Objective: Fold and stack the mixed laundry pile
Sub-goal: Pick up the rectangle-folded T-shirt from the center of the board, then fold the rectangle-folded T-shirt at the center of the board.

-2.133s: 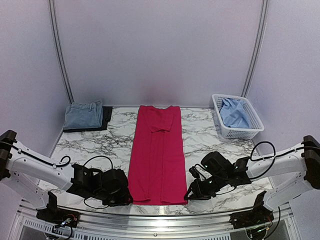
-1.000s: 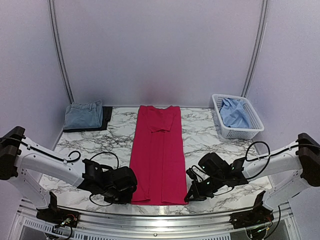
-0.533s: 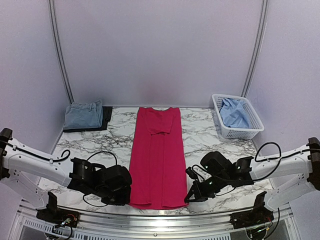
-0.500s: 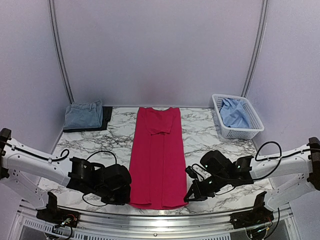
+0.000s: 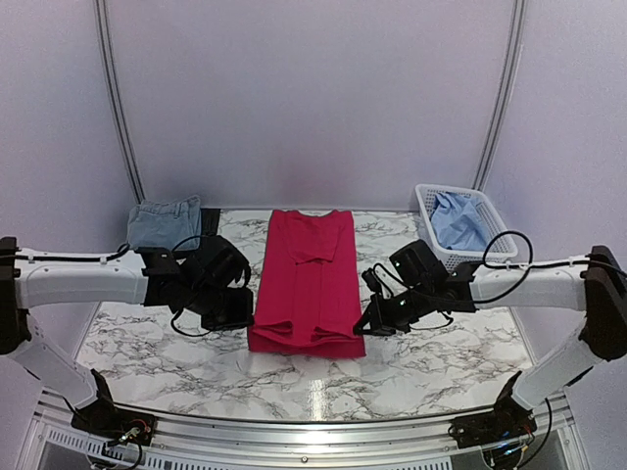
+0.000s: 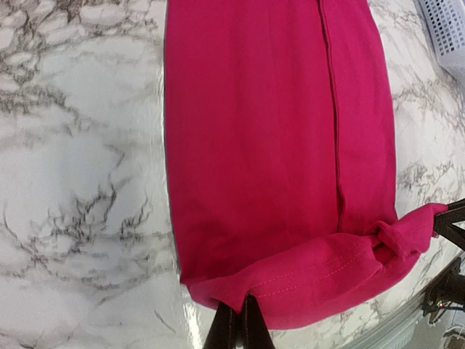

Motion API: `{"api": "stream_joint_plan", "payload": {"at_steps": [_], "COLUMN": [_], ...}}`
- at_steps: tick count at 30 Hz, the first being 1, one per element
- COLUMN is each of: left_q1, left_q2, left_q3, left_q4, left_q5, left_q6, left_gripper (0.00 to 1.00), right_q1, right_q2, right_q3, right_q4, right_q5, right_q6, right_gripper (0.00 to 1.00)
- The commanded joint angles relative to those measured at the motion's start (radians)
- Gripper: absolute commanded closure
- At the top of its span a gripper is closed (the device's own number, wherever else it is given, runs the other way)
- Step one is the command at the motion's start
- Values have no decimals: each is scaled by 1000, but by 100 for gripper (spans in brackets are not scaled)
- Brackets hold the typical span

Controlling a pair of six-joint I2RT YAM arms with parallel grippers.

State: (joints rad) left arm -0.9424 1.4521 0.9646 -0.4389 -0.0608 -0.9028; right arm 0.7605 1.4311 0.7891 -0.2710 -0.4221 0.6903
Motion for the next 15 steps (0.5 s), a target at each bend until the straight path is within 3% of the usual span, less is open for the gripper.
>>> {"api": "stream_joint_plan", "payload": {"at_steps": [1, 15], "left_q1": [87, 306], "left_q2": [111, 497], "left_q3": [119, 557], "left_q4": [-29, -28], "left_q5": [11, 50], "left_q6": [177, 369], "left_gripper": [100, 100], "right_q1": [-109, -351], "right_q2": [96, 547], "right_q3": [134, 660], "right_q4": [-26, -112], "right_q5": [-10, -126], "right_q6": [-151, -342], "right_gripper": [100, 100]}}
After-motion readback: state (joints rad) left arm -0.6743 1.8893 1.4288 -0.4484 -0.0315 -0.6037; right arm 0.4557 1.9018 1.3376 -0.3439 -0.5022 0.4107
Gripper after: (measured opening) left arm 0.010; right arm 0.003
